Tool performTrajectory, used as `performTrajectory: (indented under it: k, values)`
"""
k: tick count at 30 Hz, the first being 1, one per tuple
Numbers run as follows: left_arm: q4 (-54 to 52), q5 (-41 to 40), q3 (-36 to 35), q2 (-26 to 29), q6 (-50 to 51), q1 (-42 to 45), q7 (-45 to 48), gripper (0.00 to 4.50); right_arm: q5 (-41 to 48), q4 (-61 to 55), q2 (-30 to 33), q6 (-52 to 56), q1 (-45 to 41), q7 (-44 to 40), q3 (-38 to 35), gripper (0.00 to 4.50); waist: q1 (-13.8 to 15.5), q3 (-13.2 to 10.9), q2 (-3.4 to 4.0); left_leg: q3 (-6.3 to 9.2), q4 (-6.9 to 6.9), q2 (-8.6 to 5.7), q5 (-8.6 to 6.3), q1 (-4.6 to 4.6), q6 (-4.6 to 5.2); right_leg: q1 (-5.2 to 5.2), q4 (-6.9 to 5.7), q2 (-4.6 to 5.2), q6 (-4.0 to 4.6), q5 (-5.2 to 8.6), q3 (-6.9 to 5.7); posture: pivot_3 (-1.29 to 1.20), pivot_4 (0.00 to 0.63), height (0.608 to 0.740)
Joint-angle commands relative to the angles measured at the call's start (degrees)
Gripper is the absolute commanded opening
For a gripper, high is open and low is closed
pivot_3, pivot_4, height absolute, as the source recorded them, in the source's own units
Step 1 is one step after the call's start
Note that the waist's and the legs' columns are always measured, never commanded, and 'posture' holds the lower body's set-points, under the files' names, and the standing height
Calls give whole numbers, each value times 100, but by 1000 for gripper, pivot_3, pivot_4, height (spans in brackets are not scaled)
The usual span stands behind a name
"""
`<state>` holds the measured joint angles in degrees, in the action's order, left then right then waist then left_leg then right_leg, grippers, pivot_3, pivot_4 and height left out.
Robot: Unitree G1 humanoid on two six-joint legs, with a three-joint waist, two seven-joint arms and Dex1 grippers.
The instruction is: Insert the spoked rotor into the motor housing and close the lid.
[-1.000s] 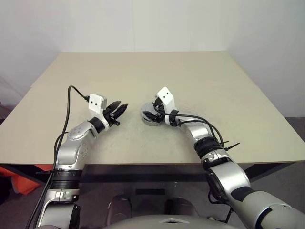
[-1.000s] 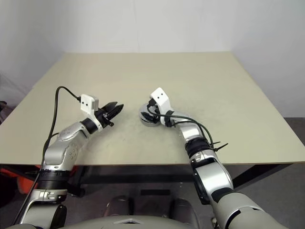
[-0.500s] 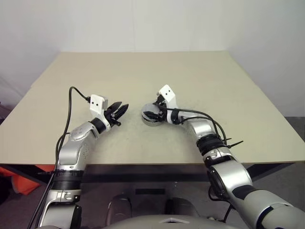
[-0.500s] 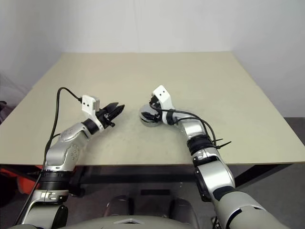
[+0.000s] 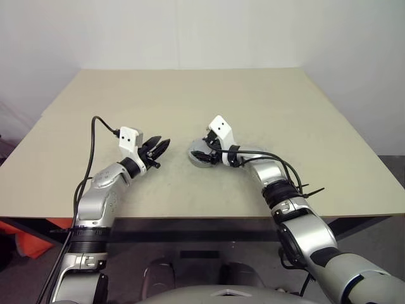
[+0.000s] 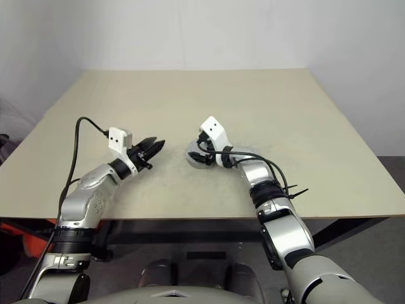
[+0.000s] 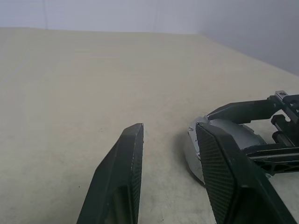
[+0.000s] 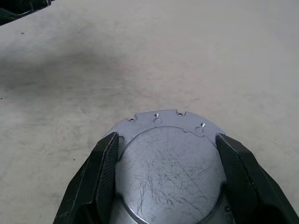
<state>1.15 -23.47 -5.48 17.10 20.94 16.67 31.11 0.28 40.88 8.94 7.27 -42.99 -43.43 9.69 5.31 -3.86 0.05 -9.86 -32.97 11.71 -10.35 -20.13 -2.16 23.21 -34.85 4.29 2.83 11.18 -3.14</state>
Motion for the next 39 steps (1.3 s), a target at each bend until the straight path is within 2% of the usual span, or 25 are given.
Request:
performTrajectory:
  k: [1, 20, 26, 32, 39]
  values:
    - [-274, 1, -27, 19, -91, 20, 3, 1882, -14, 57, 62, -36, -106, 8, -34, 3174, 1, 0, 0, 0, 0, 0, 0, 1, 0, -2, 0, 0, 0, 0, 0, 0, 0, 740]
    - [-315, -56, -43, -12, -5, 22, -41, 1882, -206, 462, 203, -291, -188, -30, 53, 3174, 17, 0, 0, 1, -7, -1, -2, 4, 4, -12, 0, 1, 0, 0, 0, 0, 0, 740]
    - [-210, -657, -85, -584, 746, 346, -268, 1882, -240, 479, 172, -316, -175, -13, 99, 3174, 17, 1, -1, 2, -16, -1, -2, 7, 4, -21, 0, 1, 0, 0, 0, 0, 0, 740]
    - [747, -1009, -159, -1182, 1403, 868, -335, 19, -222, 240, 184, -259, -151, 0, 124, 3174, 8, 2, -1, 2, -21, 0, -1, 9, 3, -24, -2, 1, -2, 0, 0, 0, 0, 740]
    - [1639, -1007, -309, -1253, 1627, 1237, -306, 19, -188, 18, 223, -173, -66, 46, 116, 3174, 13, 1, -1, 2, -17, 1, -4, 4, 8, -18, 1, 0, -2, -1, -1, 0, 0, 740]
